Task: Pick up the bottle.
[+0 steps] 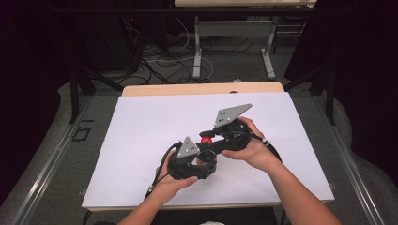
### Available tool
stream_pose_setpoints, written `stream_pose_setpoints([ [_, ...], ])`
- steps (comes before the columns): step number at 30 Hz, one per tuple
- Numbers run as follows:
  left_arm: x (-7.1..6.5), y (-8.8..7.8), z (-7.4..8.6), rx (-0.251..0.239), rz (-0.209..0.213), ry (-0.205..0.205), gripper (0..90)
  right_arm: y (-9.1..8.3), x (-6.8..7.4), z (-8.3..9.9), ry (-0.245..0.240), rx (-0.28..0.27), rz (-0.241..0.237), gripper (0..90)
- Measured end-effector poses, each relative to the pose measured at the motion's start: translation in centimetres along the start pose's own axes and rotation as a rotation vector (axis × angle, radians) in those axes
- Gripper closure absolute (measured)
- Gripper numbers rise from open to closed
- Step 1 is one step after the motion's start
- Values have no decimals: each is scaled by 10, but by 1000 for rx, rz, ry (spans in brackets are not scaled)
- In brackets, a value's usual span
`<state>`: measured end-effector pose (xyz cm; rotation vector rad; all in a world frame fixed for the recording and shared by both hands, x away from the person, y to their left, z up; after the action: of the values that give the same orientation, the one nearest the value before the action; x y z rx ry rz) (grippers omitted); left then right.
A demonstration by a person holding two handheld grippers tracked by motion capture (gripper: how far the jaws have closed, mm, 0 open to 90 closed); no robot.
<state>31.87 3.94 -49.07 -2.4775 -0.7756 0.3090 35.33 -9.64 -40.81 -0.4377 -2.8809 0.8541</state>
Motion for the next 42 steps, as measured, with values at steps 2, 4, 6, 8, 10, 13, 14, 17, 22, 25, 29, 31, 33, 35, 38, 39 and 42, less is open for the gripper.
stream_pose_setpoints([
  [2,-1,0,-1,-3,-2,4,302,0,-1,0,-8,-6,-23,612],
  [4,-1,-1,-1,4,6,2,302,-1,-1,0,-15,-16,-16,605],
  [6,0,-1,-1,4,2,-3,302,-1,1,0,-1,-24,12,541],
  [8,1,-1,-1,1,-3,0,302,-3,2,0,8,-45,63,489],
  [10,2,-1,0,1,-9,-11,302,-6,5,0,54,-65,107,483],
  [13,4,-1,0,2,-15,-9,302,-7,10,1,106,-83,157,484],
  [14,4,-2,0,9,-13,-7,302,-8,15,2,137,-79,235,485],
  [17,4,-2,0,7,-7,-9,302,-8,23,2,171,-83,280,503],
  [22,3,-2,0,5,-14,-15,302,-2,29,2,179,-85,303,543],
  [25,2,-1,0,7,-13,-8,302,2,29,2,175,-79,318,569],
  [29,1,0,0,10,-9,-12,302,6,28,1,154,-71,324,601],
  [31,1,0,0,12,-6,-15,302,7,26,1,143,-74,321,606],
  [33,3,-1,1,12,-9,-9,302,7,24,1,148,-58,296,610],
  [35,3,-1,1,10,-15,-11,302,7,19,0,118,-49,242,613],
  [38,3,-1,1,12,-12,-7,302,5,12,-1,78,-27,163,615],
  [39,3,-1,1,3,-14,-7,302,4,10,-2,74,-34,139,616],
  [42,2,-2,-1,0,-6,-5,302,1,5,-3,53,-28,84,616],
])
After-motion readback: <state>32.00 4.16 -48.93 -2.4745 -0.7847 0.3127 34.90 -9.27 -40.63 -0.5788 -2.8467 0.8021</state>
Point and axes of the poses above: each handheld gripper's, and its own axes: y roughly forward along the jaws, z roughly out of its underside, x roughly to its left, the point moved 3 cm from there along y, roughly forward along the jaws
